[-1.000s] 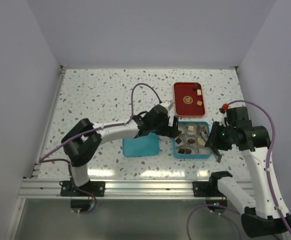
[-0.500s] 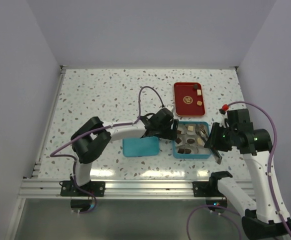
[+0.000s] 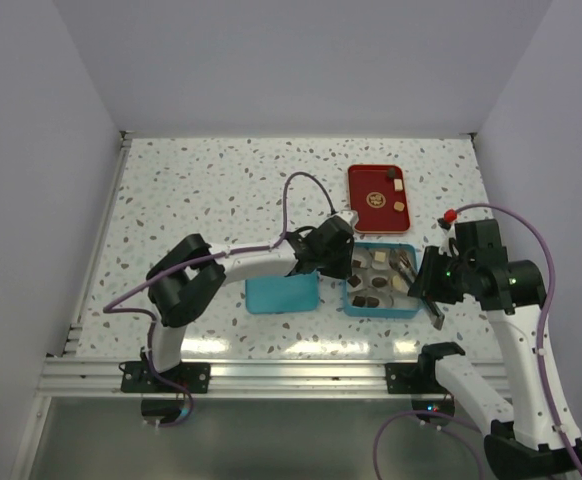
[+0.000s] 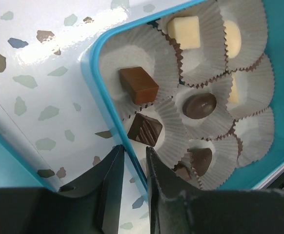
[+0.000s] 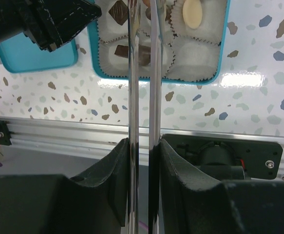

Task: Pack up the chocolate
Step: Adjust the packing box at the center of the board.

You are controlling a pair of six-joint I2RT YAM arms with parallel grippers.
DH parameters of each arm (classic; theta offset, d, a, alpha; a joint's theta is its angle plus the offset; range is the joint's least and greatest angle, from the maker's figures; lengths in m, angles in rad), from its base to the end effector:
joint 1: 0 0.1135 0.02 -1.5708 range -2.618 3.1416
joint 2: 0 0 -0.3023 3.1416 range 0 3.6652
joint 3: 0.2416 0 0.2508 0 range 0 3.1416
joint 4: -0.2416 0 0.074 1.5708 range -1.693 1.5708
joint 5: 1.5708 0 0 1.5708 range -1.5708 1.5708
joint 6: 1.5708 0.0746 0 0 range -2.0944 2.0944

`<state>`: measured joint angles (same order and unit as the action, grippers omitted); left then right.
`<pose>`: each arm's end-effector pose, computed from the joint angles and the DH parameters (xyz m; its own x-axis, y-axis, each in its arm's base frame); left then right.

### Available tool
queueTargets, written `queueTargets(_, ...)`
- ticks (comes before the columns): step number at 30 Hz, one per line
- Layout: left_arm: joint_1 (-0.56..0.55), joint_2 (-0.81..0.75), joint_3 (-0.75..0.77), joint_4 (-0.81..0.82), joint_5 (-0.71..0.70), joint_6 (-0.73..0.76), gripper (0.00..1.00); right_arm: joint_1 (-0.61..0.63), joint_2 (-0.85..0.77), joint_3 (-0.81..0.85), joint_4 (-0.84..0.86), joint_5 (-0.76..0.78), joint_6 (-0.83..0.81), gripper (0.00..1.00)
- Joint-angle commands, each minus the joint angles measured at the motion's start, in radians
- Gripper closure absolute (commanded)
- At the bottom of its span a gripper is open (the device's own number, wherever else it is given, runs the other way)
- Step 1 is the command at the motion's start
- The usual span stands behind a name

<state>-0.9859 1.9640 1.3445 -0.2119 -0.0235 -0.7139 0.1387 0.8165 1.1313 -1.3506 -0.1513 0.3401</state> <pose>0.2604 -0.3901 0.1904 -0.8484 0.0956 -0.5207 0.3563 0.8305 -0.4281 0.0988 0.0251 0.3392 -0.8742 0.2109 -0.4374 0.0836 0.9527 0.2923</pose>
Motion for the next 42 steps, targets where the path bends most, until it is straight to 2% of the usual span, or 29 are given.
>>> queueTargets(1, -0.003, 0.015, 0.021, -0.03, 0.0, 0.011, 0.74, 0.006, -0.011, 0.031, -0.177, -0.027, -0.015, 0.76)
queueTargets(2, -0.003, 0.015, 0.019, -0.027, 0.0, 0.011, 0.81, 0.007, -0.013, 0.031, -0.177, -0.027, -0.013, 0.76)
queueTargets(6, -0.003, 0.012, 0.013, -0.026, -0.003, 0.011, 0.91, 0.006, -0.011, 0.031, -0.179, -0.025, -0.013, 0.76)
queueTargets(8, -0.002, 0.01, 0.008, -0.029, -0.007, 0.008, 1.0, 0.007, -0.011, 0.028, -0.177, -0.027, -0.013, 0.76)
queueTargets(18, -0.003, -0.013, -0.002, -0.035, -0.042, 0.011, 1.0, 0.009, -0.01, 0.027, -0.179, -0.027, -0.015, 0.76)
queueTargets(29, -0.005, -0.037, 0.054, -0.188, -0.173, 0.045, 1.0, 0.01, -0.01, 0.022, -0.177, -0.04, -0.023, 0.76)
queueTargets(42, -0.005, -0.056, 0.071, -0.25, -0.24, 0.039, 1.0, 0.036, -0.013, 0.021, -0.182, -0.045, -0.026, 0.77)
